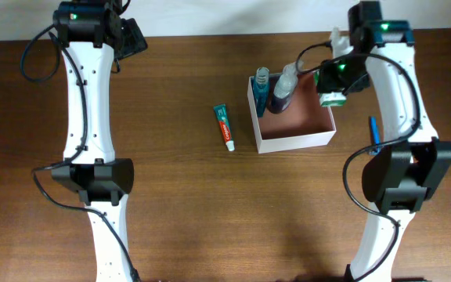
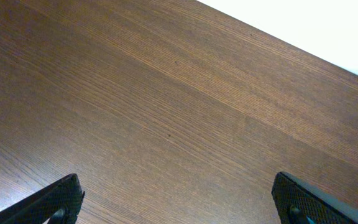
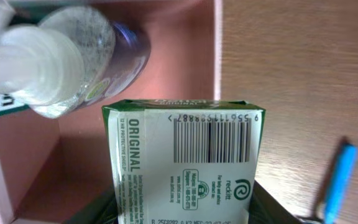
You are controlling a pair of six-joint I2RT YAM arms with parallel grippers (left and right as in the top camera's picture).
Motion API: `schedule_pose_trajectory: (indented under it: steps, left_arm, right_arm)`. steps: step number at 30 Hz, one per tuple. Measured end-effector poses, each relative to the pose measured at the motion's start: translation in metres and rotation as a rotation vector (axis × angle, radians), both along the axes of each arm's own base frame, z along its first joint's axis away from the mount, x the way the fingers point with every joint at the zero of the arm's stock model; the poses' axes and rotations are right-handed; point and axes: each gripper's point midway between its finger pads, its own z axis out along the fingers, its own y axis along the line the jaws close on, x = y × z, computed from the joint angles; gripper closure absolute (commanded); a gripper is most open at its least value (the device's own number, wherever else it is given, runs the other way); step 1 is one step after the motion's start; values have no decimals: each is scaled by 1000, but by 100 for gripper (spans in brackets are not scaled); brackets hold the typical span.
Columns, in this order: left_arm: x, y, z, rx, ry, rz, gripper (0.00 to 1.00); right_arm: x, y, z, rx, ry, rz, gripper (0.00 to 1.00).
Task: Pack container
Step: 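Carry the soap box left and lower it into the pink box, then move the right gripper over the blue razor and grasp its handle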
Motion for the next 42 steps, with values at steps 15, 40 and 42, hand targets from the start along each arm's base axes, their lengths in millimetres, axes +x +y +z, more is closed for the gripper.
schedule_pose_trajectory:
  steps: [15,40,42]
  left_arm:
    - [0,0,0,0,0,0,1]
    - [0,0,0,0,0,0,1]
    - [0,0,0,0,0,0,1]
  right_arm:
    - [6,31,-28,13,-8,63,44]
    - [4,-40,53,-84,-73,-74,16]
    - [-9,-67,71,-106,-62,-122,15]
